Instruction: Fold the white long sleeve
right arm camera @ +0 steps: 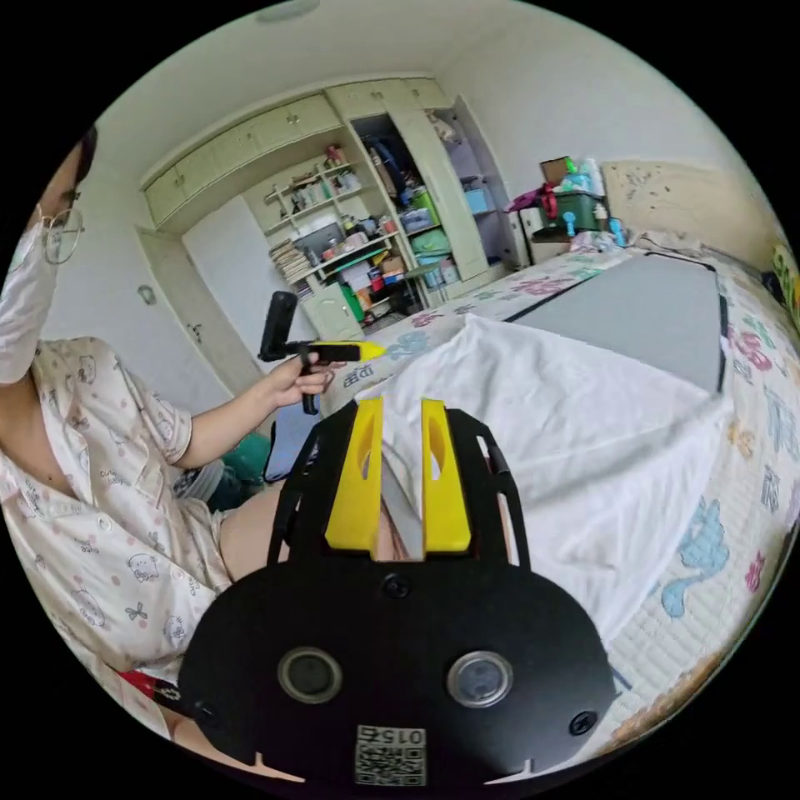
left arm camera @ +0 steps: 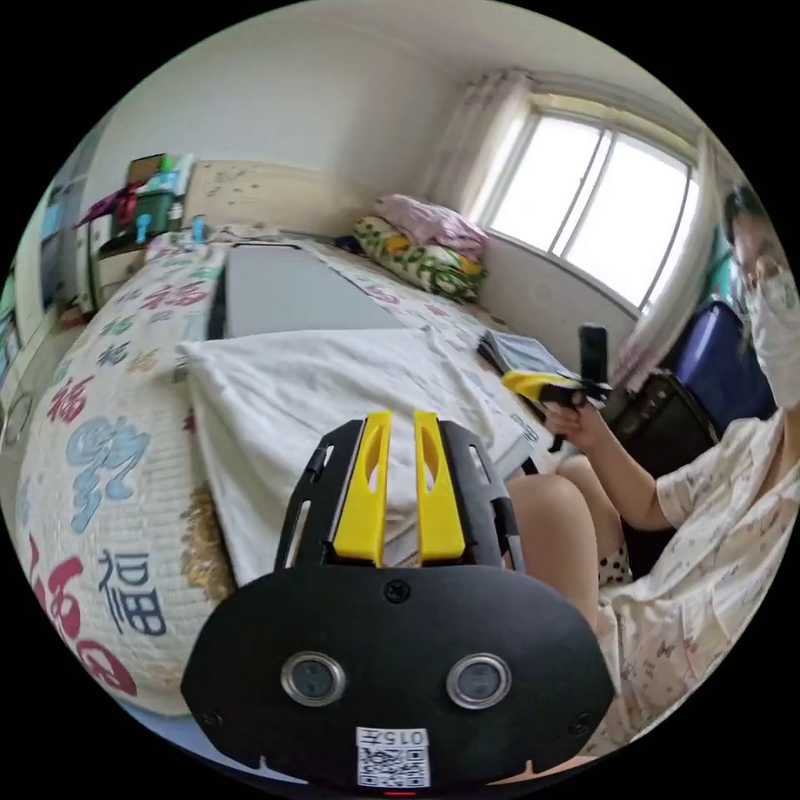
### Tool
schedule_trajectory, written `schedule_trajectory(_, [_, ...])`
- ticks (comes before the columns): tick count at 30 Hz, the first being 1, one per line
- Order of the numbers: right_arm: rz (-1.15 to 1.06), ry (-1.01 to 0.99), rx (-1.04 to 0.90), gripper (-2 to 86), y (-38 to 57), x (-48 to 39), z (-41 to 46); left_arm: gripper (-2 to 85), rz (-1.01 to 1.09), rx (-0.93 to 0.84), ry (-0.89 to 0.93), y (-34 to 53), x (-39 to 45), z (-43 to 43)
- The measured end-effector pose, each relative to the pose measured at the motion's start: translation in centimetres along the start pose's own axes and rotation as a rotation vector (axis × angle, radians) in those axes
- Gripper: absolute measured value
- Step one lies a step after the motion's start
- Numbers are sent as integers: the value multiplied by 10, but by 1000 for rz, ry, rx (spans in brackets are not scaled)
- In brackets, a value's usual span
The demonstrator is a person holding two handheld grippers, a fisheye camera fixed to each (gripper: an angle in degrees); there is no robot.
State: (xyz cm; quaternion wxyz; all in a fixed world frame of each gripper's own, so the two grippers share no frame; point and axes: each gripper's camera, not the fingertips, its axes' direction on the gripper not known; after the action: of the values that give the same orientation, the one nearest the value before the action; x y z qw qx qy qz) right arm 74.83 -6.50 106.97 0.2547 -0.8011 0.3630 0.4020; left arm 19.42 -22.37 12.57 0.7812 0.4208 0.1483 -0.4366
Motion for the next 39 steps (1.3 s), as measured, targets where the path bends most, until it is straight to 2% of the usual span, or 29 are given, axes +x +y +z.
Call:
schedule_trajectory(3, [-158,-19,-176,85,-23,-45,76,95,-129,-53,-11,23,-78,-26])
schedule_trajectory(7, [-280,41,-420,91,-25,-79,179,101,-171,-64,-34,65,-122,-27])
schedule_trajectory(11, [-283,145,-595,75,-3,-77,244,96,-192,-138,17,86,-164,-5])
schedule_trajectory(13, [-251,178,-614,65,4,-70,257,74,-162,-146,5,93,-168,-6])
schedule_trajectory(15, [-209,163,-604,58,3,-65,260,20,-118,-110,19,105,-167,-17])
schedule_trajectory(21, [-174,123,-590,22,-10,-66,265,0,-64,-56,14,133,-150,-51])
schedule_trajectory(25, [-181,149,-634,29,-23,-62,285,3,-37,-146,-73,156,-135,-36])
schedule_trajectory(30, [-162,187,-573,46,-44,-56,277,23,60,-227,-235,173,-86,-16])
schedule_trajectory(34, [37,171,-366,56,-54,-18,193,62,57,-156,-279,178,-58,-37])
schedule_trajectory(37, [237,295,-166,69,-41,22,111,71,88,-67,-341,172,-29,-47])
schedule_trajectory(39, [392,423,-89,80,-26,49,72,69,154,4,-311,155,9,-35])
